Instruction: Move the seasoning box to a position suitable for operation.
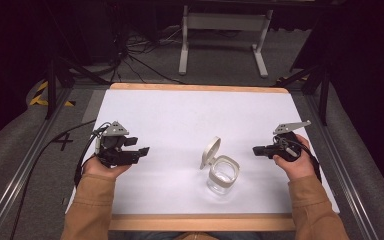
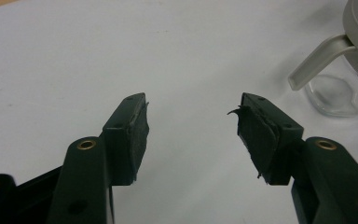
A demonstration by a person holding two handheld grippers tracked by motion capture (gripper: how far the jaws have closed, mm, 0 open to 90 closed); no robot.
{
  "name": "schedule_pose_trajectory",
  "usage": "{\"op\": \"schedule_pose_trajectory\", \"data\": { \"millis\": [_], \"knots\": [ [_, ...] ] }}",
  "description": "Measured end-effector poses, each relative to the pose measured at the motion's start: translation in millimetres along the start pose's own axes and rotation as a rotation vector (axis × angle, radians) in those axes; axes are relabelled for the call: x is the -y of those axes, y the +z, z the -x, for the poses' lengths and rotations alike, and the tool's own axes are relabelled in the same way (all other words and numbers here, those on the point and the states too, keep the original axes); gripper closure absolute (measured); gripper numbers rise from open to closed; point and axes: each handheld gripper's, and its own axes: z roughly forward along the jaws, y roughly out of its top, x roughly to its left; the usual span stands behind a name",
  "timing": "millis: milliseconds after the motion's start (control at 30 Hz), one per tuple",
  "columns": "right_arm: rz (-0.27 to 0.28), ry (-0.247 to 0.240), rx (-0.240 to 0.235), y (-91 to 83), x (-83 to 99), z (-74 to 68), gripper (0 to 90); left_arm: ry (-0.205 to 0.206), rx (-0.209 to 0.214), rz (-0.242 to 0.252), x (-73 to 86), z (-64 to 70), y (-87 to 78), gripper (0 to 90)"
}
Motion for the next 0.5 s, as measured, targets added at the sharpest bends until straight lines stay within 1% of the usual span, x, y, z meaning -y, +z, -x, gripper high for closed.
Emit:
{"op": "schedule_pose_trajectory", "data": {
  "millis": [67,100,167,200,300,400,433,467,500],
  "knots": [
    [-0.004,-0.008,-0.008,0.8,0.4,-1.2,90.0,0.000,0.000,-0.002,-0.5,0.7,-0.9,42.9],
    [-0.013,-0.028,-0.020,2.3,1.1,-2.5,90.0,0.006,-0.001,0.003,-1.1,1.2,-1.1,42.9],
    [-0.016,-0.033,-0.022,2.6,1.2,-3.2,90.0,0.012,-0.003,0.003,-1.8,1.4,-1.3,42.9],
    [-0.015,-0.032,-0.029,2.4,1.1,-4.0,90.0,0.007,0.001,0.006,-2.1,2.5,-1.2,42.9],
    [-0.013,-0.040,-0.052,1.9,0.6,-6.4,90.0,0.017,0.004,0.004,-2.6,3.8,-1.4,42.9],
    [-0.035,-0.074,-0.075,6.3,-0.3,-13.0,90.0,0.013,0.006,0.010,-3.2,4.4,-2.2,42.9],
    [-0.046,-0.084,-0.083,7.8,-0.8,-15.9,90.0,0.017,0.003,0.011,-3.9,4.5,-2.5,42.9],
    [-0.046,-0.084,-0.083,7.8,-0.8,-15.9,90.0,0.017,0.003,0.011,-3.9,4.5,-2.5,42.9],
    [-0.056,-0.096,-0.086,9.8,-1.2,-18.7,90.0,0.022,0.004,0.015,-4.5,5.2,-2.5,42.9]
  ]
}}
